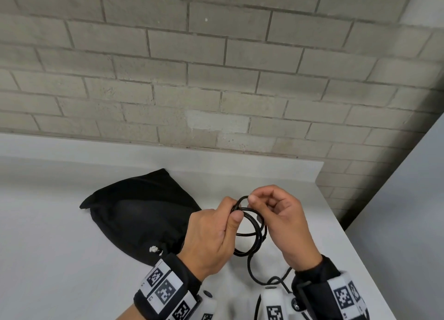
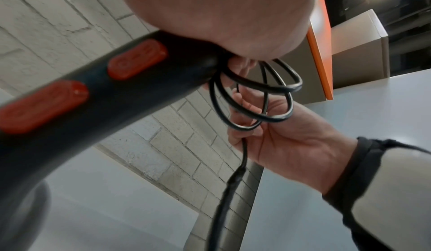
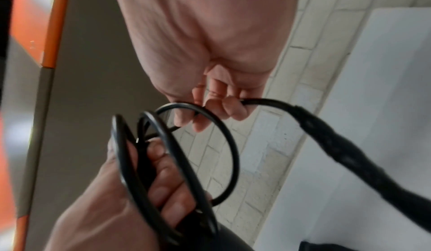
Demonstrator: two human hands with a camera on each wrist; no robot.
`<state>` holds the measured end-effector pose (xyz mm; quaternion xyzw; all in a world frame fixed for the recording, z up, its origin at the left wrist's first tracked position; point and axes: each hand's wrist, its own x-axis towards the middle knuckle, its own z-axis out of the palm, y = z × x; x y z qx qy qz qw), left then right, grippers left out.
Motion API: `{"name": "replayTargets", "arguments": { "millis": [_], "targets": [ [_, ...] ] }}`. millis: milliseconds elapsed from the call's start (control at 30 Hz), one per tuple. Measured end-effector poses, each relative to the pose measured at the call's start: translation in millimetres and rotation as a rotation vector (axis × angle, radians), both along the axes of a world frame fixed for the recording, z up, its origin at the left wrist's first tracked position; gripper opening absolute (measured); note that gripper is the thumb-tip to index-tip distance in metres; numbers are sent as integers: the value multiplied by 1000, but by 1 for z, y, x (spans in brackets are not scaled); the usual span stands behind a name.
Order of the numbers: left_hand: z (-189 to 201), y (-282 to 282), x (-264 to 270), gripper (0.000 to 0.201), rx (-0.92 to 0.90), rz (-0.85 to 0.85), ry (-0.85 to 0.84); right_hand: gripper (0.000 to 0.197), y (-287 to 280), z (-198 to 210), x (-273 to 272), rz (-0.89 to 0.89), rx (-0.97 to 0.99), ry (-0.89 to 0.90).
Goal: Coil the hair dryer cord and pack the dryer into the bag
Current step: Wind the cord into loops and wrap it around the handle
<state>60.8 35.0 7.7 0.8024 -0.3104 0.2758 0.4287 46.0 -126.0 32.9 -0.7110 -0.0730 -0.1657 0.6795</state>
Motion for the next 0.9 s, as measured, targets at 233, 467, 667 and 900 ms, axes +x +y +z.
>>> {"name": "replayTargets", "arguments": {
  "millis": [233, 467, 667, 900],
  "targets": [
    [0, 6, 2, 41, -54, 16, 25, 46, -4, -20, -15, 174, -27, -59],
    [1, 4, 0, 43, -40, 56, 24, 10, 0, -24, -14, 179, -172, -44],
    [-1, 0, -1, 41, -49, 33, 77, 6, -8, -18, -10, 260, -207, 15],
    [0, -4, -1, 41, -12, 135, 69, 37, 5, -34, -13, -237, -358, -190]
  ]
}}
